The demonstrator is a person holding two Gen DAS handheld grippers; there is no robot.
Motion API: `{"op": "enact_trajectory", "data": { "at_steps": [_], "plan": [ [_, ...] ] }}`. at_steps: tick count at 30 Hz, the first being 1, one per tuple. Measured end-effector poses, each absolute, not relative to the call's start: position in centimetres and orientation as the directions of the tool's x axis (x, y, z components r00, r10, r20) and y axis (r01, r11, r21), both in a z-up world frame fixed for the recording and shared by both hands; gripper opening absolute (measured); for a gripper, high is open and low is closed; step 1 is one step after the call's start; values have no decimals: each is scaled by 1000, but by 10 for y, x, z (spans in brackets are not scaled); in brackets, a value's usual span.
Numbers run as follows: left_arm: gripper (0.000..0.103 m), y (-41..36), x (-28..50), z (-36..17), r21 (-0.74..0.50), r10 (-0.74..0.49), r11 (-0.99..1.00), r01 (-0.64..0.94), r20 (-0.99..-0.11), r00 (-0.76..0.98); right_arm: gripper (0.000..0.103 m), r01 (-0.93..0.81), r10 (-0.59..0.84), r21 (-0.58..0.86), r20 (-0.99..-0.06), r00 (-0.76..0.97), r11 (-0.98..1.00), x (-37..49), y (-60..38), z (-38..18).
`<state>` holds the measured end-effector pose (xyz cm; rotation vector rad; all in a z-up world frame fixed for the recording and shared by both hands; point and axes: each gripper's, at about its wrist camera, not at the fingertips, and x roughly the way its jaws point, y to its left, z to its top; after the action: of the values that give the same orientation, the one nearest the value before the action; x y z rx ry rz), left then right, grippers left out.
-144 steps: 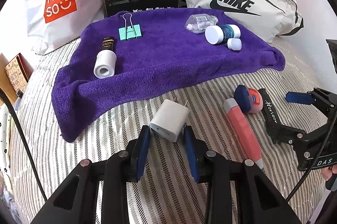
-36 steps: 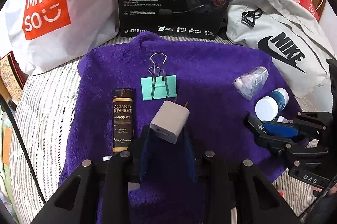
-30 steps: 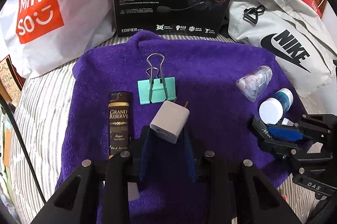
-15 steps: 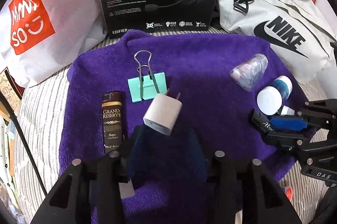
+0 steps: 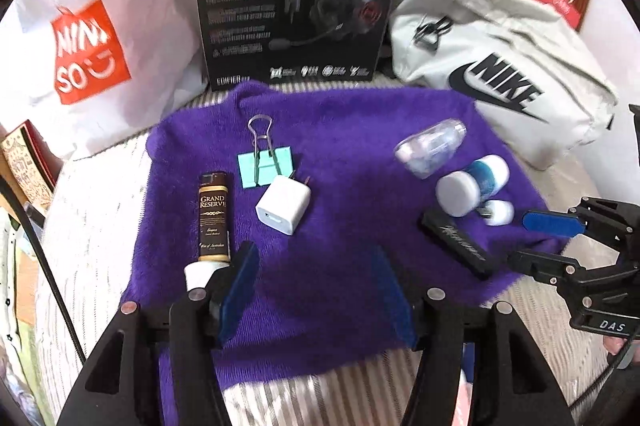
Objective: Organize rigid objects
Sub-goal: 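Open the left gripper to release the plug while the right gripper releases the case, then grasp the pink tube with the left gripper while the right gripper moves toward the Vaseline jar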
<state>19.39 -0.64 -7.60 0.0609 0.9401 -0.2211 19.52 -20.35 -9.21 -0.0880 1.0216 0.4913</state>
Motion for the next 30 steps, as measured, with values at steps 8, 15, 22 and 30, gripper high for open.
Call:
{"op": "enact_trajectory", "data": {
  "at_steps": [8, 15, 22, 30],
  "plan": [
    [59, -9, 135, -59, -41, -162, 977, 207, -775, 610, 53, -306, 250, 84, -790, 560, 948, 141, -228, -56],
    [59, -18, 92, -80, -73, -169, 980, 183, -787, 593, 54, -210, 229, 121, -747, 624, 970, 87, -251, -36],
    [59, -41, 71, -100, -106, -195, 977, 187, -803, 563, 55, -144, 193, 131, -748, 635, 981, 53, -269, -38],
    [57, -73, 68, -118, -33, -133, 981, 191, -831, 540, 56, -114, 220, 190, -760, 612, 975, 37, -285, -48]
  ]
}}
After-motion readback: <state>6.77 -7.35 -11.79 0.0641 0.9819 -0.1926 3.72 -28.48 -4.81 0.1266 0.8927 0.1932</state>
